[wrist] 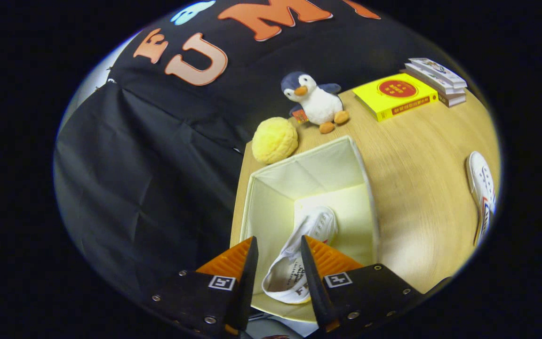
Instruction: Open the storage box then place both shoes into the box .Put the left shoe in first, then the right shoe, with the right side of both shoes facing outward in a uniform manner.
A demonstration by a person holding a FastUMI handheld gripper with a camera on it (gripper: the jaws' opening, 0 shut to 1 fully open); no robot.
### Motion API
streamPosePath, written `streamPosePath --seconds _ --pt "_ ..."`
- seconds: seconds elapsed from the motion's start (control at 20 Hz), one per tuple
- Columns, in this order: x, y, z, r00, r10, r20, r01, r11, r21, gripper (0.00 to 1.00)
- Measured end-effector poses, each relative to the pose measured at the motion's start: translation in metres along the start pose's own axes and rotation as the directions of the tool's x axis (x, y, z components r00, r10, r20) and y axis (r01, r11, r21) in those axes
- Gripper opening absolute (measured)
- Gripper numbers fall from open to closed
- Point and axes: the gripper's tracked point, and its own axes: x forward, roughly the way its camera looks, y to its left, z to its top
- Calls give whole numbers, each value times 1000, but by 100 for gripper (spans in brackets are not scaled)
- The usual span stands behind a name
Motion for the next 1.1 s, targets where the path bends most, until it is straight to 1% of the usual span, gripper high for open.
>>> streamPosePath --seconds 0.1,0.15,0.25,0.3,0.4,0.5,0.6,0.7,0.8,0.9,1.1 --pt "-22 -20 11 999 -23 46 26 997 -70 68" --pt "-32 -34 16 997 -40 67 46 995 -93 76" --pt "-52 -68 29 989 -93 114 107 987 -122 83" --pt "-63 -92 35 982 -133 138 152 979 -139 84" --pt "-80 -140 41 962 -213 170 241 957 -165 85" --pt "-96 -192 40 938 -297 177 327 929 -172 85" --pt "-113 -242 34 907 -384 175 413 893 -180 85" --pt "-129 -284 27 875 -453 171 482 848 -219 85" --pt "-141 -317 16 852 -502 151 524 818 -239 85" --pt "-147 -343 5 841 -526 126 540 806 -242 85" --pt "-150 -384 -15 818 -568 89 564 764 -313 83"
